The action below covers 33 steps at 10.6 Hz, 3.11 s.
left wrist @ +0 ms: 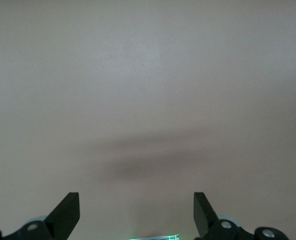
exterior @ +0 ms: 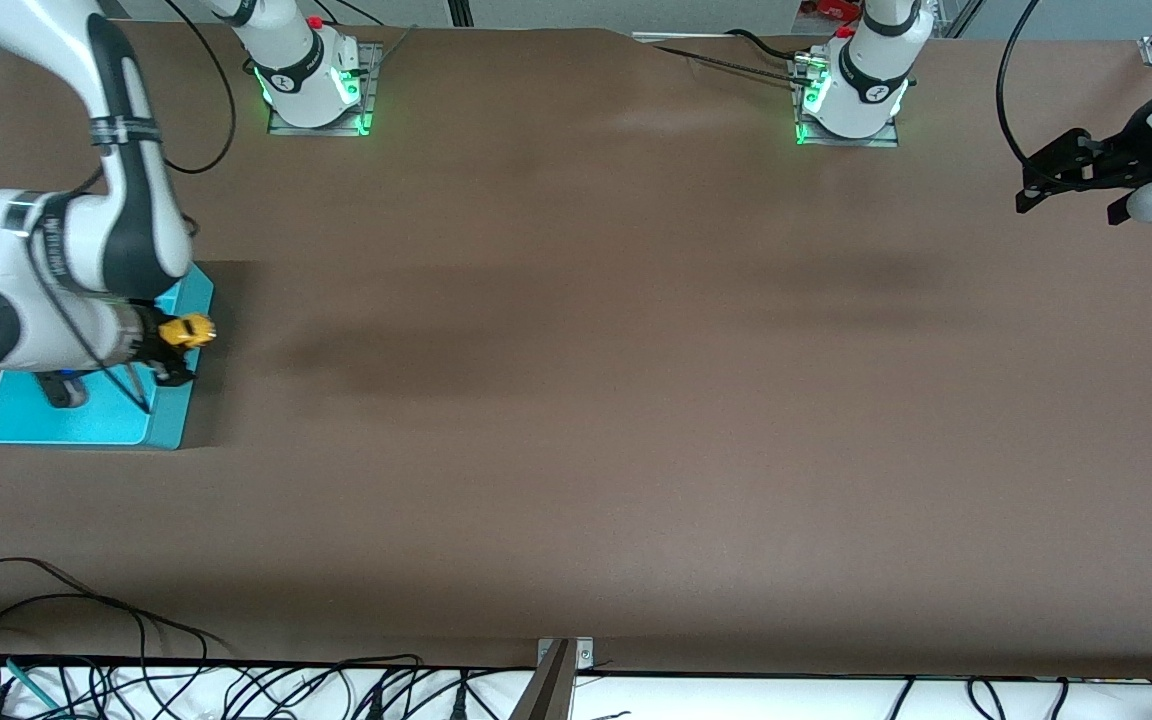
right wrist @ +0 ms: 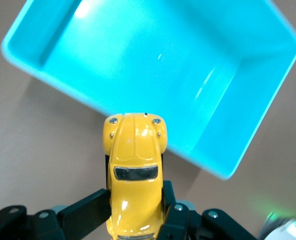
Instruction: Wind up and store yellow beetle car
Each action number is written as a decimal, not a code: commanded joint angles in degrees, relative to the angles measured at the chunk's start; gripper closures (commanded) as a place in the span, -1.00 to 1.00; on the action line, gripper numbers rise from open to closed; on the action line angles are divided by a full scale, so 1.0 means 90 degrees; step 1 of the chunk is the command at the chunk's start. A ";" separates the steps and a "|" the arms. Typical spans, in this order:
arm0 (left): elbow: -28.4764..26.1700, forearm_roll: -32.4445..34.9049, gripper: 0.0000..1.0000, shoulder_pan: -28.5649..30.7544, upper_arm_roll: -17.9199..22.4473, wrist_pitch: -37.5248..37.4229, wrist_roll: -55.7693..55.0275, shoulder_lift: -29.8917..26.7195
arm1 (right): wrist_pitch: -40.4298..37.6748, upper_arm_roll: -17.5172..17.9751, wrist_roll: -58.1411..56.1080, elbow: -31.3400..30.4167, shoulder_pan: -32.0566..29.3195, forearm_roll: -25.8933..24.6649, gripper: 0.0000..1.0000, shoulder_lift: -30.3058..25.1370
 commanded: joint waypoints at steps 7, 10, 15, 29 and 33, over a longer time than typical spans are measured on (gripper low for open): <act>0.0222 -0.0126 -1.00 0.0034 -0.0013 -0.0152 -0.0027 0.0108 | 0.2259 -0.0355 -0.3094 -0.1241 -0.1564 0.0547 0.62 0.0545; 0.0222 -0.0126 -1.00 0.0034 -0.0013 -0.0142 -0.0027 0.0108 | 0.2417 -0.0335 -0.3094 -0.1242 -0.1565 0.0608 0.25 0.0878; 0.0232 -0.0117 -1.00 0.0034 -0.0013 -0.0152 -0.0027 0.0108 | 0.2145 -0.0345 -0.3054 -0.1164 -0.1545 0.0608 -1.00 0.0519; 0.0222 -0.0126 -1.00 0.0034 -0.0023 -0.0152 -0.0027 0.0108 | -0.0414 0.1597 -0.3815 0.0859 -0.1262 0.0696 -1.00 -0.1863; 0.0222 -0.0117 -1.00 0.0034 -0.0013 -0.0152 -0.0027 0.0108 | -0.0764 0.2194 -0.4187 0.0643 -0.1252 0.0258 -1.00 -0.2450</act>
